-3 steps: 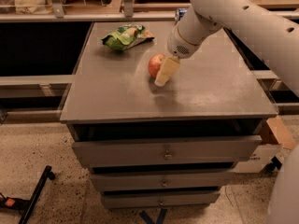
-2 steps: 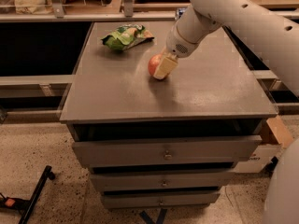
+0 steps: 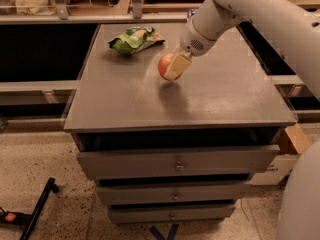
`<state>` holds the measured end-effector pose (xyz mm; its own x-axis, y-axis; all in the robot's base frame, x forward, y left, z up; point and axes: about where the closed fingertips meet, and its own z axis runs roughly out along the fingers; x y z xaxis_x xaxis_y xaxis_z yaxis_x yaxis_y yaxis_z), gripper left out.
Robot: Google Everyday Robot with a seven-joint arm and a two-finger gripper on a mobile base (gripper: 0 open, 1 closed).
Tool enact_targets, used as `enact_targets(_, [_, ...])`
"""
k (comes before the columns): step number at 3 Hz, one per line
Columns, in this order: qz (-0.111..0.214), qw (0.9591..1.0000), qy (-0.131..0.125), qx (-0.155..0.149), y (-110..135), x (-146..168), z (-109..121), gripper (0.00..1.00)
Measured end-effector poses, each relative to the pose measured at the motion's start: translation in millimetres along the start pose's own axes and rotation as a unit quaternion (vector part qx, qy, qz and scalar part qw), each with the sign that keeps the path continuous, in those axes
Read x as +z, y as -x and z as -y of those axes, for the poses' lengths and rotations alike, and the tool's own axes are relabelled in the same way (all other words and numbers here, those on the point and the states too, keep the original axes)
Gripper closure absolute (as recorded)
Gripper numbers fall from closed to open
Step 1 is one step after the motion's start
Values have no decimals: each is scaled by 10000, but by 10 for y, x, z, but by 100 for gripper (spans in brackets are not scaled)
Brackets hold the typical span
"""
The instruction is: Pick apple
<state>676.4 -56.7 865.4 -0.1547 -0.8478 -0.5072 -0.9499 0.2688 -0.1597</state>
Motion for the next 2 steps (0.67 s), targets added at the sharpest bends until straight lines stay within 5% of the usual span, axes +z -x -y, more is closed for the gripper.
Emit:
enact_targets(1, [241, 9997, -14, -4, 56, -325, 75, 100])
enact_targets(2, [435, 9989, -15, -195, 98, -681, 52, 100])
